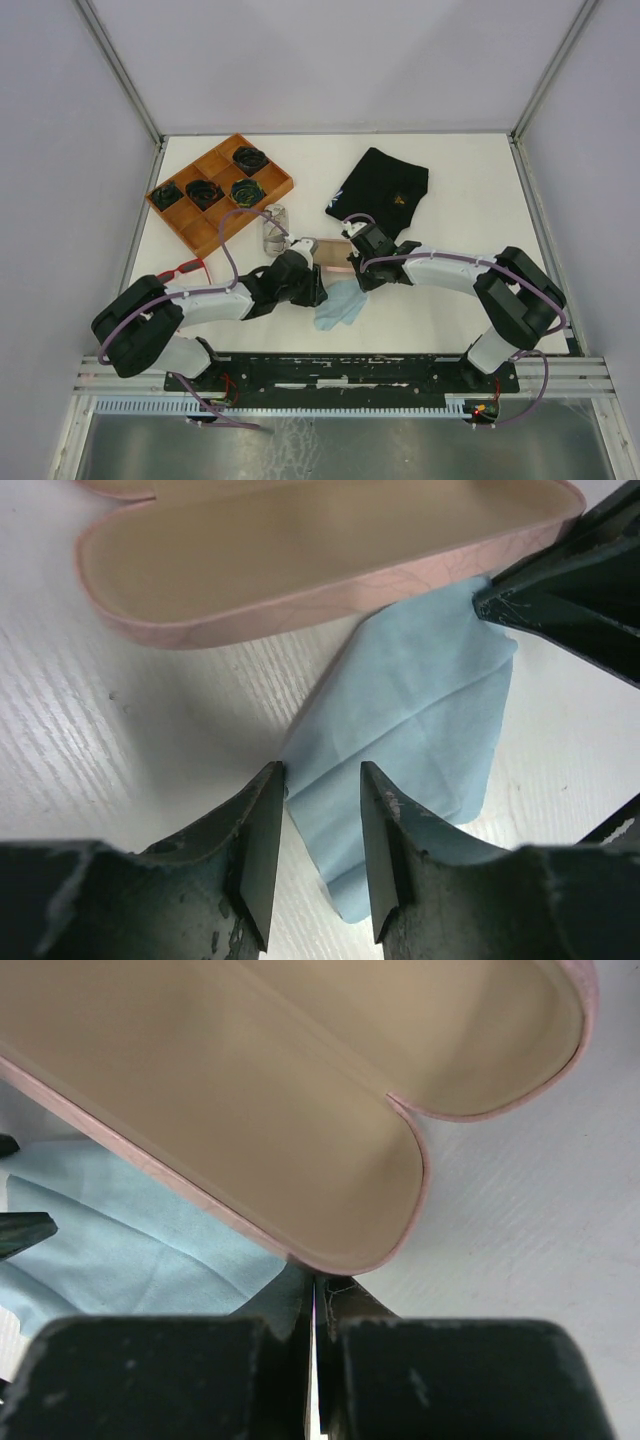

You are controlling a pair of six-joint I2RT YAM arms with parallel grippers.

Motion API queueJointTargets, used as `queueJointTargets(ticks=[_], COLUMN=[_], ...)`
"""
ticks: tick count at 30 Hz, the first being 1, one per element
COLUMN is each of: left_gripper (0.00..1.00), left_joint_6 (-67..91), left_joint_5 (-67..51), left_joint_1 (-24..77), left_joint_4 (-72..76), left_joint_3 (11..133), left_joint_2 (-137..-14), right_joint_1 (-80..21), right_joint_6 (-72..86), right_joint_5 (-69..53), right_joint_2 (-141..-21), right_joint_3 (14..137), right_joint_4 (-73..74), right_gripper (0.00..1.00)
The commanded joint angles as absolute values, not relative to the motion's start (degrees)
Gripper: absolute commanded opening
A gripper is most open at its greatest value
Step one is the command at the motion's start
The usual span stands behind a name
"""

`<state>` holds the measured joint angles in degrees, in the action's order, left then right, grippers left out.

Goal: Organize the sunglasses
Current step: Adjust the glasses cleaning cloth at the center of the board.

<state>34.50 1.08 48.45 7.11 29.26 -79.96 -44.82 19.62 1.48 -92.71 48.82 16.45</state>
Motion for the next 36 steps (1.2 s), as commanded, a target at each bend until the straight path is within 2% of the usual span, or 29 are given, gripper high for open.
queueJointTargets(ticks=[1, 8, 11, 21, 24, 26, 29, 31, 36], left_gripper=[0.39, 0.11, 0.04, 0.03, 0.15, 0.31, 0.49, 0.54, 0.55], left_joint_6=[32.8, 31.8, 30.4, 24.8, 24.2, 23.9, 24.6, 25.1, 25.7], left_joint_5=[-0.3, 1.4, 1.4, -2.9, -5.6, -6.4, -4.8, -2.3, 4.3], left_joint_1=[49.6, 49.7, 49.8, 56.6, 58.0, 58.7, 59.1, 59.0, 58.9], left_joint_4=[7.5, 7.8, 8.0, 8.5, 8.5, 8.1, 7.7, 6.8, 5.1], left_joint_3=[28.7, 29.7, 31.3, 32.4, 31.6, 31.0, 29.8, 29.4, 29.9], left_joint_2=[-78.9, -78.8, -78.7, -79.6, -80.4, -80.2, -76.5, -73.4, -67.6], right_joint_1=[-44.6, -44.6, -44.6, -44.6, -44.6, -44.6, -44.6, -44.6, -44.6], right_joint_6=[19.5, 19.7, 20.0, 20.4, 20.3, 20.5, 20.5, 20.5, 20.6], right_joint_5=[1.1, 0.9, 0.9, 1.3, 1.4, 1.5, 1.6, 1.8, 1.5], right_joint_2=[-91.1, -90.8, -90.6, -90.8, -90.9, -91.0, -91.0, -91.0, -91.3], right_joint_3=[47.8, 47.5, 47.3, 47.1, 47.0, 46.9, 46.8, 46.8, 46.9], right_joint_4=[15.3, 15.1, 14.8, 14.6, 14.7, 14.8, 14.8, 14.8, 14.5], right_gripper=[0.0, 0.0, 0.0, 0.0, 0.0, 0.0, 0.0, 0.0, 0.0])
